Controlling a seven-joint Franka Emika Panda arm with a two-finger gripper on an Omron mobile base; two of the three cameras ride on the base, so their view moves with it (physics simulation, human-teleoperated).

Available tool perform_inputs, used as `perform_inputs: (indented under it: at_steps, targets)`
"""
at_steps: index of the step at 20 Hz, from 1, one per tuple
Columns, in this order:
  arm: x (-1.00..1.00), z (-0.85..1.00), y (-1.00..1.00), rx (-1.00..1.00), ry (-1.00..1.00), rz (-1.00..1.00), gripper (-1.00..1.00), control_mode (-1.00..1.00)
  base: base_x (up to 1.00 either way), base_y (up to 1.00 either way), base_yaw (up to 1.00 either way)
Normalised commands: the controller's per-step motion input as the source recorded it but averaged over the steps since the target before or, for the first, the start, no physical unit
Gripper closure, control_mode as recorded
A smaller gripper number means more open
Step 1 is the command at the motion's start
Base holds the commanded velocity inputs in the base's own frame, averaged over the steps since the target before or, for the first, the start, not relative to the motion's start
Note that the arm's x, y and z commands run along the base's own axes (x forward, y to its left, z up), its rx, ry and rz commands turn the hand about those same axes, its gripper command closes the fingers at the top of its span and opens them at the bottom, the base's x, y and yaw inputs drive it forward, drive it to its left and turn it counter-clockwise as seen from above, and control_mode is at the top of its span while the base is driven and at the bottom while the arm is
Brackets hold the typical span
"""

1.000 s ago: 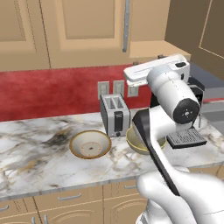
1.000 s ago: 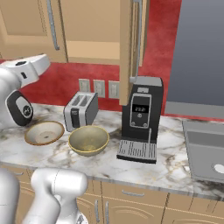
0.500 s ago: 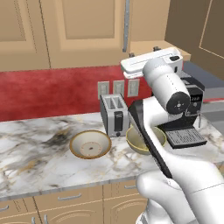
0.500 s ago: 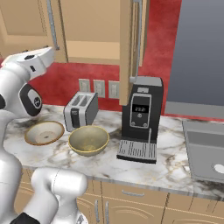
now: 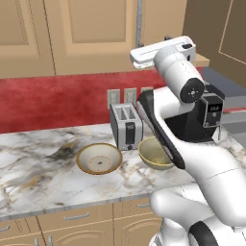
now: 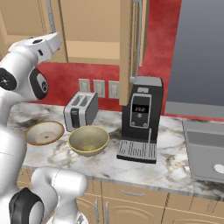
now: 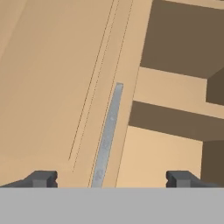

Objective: Open the cabinet. Pick the bowls from the counter and place them in the cabinet. Then close the cabinet.

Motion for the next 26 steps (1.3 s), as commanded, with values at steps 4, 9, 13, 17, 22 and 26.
perform_inputs:
  at_steps: [4, 9, 13, 17, 22, 26]
  targets:
    - [0.53, 0.01, 0.07, 0.0, 0.0, 0.02, -1.0, -1.0, 0.0, 0.0, 0.0]
    - [0.55, 0.0, 0.1, 0.0, 0.0, 0.02, -1.0, -1.0, 0.0, 0.0, 0.0]
    - [0.53, 0.0, 0.09, 0.0, 0.0, 0.02, -1.0, -1.0, 0.0, 0.0, 0.0]
    - [0.51, 0.0, 0.11, 0.0, 0.0, 0.01, -1.0, -1.0, 0.0, 0.0, 0.0]
    - [0.48, 0.0, 0.15, 0.0, 0.0, 0.01, -1.0, -1.0, 0.0, 0.0, 0.0]
    - [0.44, 0.0, 0.18, 0.0, 0.0, 0.01, -1.0, -1.0, 0.0, 0.0, 0.0]
